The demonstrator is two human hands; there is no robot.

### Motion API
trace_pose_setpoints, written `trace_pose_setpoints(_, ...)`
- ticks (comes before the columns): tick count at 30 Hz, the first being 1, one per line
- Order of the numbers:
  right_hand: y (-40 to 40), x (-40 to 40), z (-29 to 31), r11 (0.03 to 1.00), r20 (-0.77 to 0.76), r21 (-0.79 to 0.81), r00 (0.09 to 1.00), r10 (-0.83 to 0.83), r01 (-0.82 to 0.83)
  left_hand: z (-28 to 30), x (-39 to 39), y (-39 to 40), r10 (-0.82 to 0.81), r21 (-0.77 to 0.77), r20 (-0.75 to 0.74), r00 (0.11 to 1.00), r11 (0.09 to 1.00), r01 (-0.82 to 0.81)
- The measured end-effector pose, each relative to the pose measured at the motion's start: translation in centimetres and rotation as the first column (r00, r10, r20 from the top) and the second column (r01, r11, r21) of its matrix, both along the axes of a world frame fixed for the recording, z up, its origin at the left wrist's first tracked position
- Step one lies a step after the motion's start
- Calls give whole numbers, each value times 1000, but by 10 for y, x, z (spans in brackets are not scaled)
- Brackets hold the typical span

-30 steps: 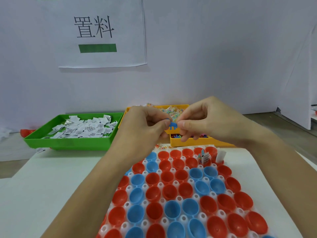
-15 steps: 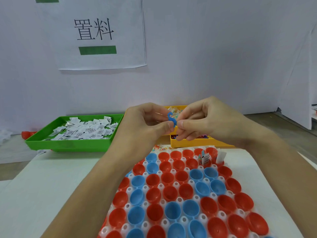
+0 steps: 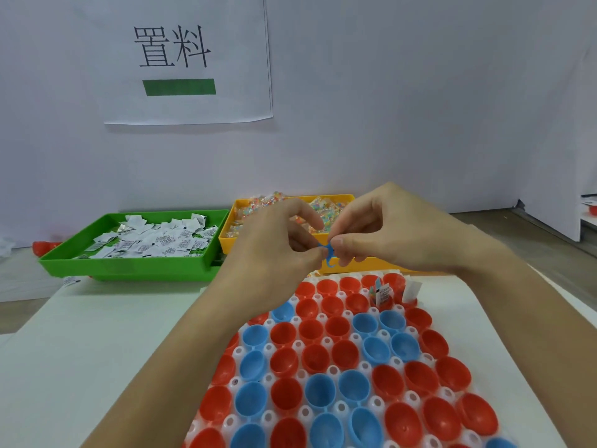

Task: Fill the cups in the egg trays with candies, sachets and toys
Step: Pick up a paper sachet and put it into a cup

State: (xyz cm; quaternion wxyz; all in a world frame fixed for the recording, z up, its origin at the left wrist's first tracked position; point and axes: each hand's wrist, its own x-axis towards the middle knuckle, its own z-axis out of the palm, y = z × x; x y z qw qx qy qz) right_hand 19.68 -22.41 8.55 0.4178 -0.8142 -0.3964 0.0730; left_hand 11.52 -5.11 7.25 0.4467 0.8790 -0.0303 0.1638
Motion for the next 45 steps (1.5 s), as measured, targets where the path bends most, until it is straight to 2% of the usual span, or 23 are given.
trace_pose_setpoints(5,-3,10,-7,988,116,-135,991,-63,79,-2,1,1,4,61,-48,999,998,-1)
trace_pose_setpoints(9,-8,20,-19,939,173,-296,977,-129,176,0,1,6,21,71,-49,999,997,-18)
trace_pose_setpoints(14,-7,25,-29,894,159,-408,979,-131,186,1,0,9,6,89,-39,999,996,-2)
trace_pose_setpoints(24,-5,24,-34,827,167,-530,979,-118,190,1,1,10,-32,105,-40,999,994,36)
trace_pose_setpoints(31,-6,23,-32,837,187,-504,973,-134,212,-1,3,11,-27,128,-46,999,991,33)
trace_pose_setpoints(36,-13,25,-22,875,204,-419,964,-168,242,-5,8,22,41,167,-48,998,985,-32)
trace_pose_setpoints(45,-27,25,0,921,243,-270,945,-217,281,-12,94,23,161,479,-79,984,872,-104)
